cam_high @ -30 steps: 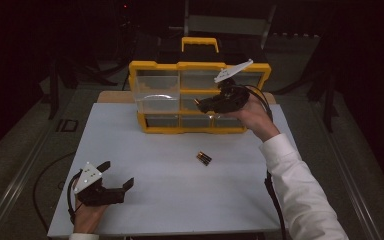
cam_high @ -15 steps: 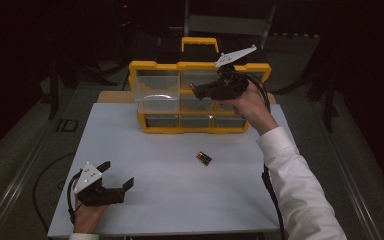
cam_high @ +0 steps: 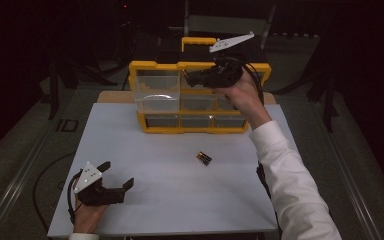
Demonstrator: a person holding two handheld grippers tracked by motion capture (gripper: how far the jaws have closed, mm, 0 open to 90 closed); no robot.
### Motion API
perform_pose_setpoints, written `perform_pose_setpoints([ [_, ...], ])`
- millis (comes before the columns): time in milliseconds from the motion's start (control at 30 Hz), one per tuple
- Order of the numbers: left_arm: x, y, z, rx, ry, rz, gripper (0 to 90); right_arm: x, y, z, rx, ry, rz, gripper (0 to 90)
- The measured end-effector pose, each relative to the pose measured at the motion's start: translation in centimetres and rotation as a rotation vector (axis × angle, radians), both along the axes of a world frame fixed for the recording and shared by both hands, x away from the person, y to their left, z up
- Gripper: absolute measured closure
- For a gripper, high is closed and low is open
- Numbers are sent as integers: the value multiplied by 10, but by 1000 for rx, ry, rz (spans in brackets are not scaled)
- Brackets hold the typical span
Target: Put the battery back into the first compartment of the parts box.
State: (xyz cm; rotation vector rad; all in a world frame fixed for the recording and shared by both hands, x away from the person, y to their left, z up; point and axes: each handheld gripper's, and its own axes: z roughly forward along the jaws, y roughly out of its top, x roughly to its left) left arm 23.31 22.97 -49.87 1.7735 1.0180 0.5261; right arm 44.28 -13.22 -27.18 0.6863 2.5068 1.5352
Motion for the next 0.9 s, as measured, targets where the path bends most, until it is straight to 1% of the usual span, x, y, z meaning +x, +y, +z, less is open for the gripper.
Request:
perform_pose_setpoints([
  [367, 0, 0, 0, -1, -1, -2, 0, 3, 23, 9, 17, -2, 12, 764],
  [567, -1, 1, 0, -1, -2, -3, 0, 2, 35, 8, 14, -4, 31, 763],
  [633, -1, 1, 0, 0, -2, -4, 0, 2, 38, 7, 8, 7, 33, 755],
  [667, -1, 1, 0, 0, -2, -5, 0, 3, 38, 6, 9, 20, 39, 678],
  [700, -1, 1, 0, 0, -3, -5, 0, 4, 40, 5, 13, 46, 63, 490],
  [733, -1, 1, 0, -2, -5, -5, 0, 3, 42, 4, -10, 56, 73, 317],
  [767, -1, 1, 0, -2, -5, -5, 0, 3, 42, 4, -10, 56, 73, 317],
  [800, -2, 1, 0, -3, -6, -5, 0, 3, 43, 3, -41, 43, 51, 268],
  [833, -1, 1, 0, -2, -5, -4, 0, 1, 40, 1, -47, 40, 55, 248],
  [867, -1, 1, 0, -5, -3, -3, 0, 1, 36, 1, -47, 30, 42, 247],
  [900, -1, 1, 0, -6, -4, -4, 0, 1, 34, 0, -46, 35, 50, 248],
])
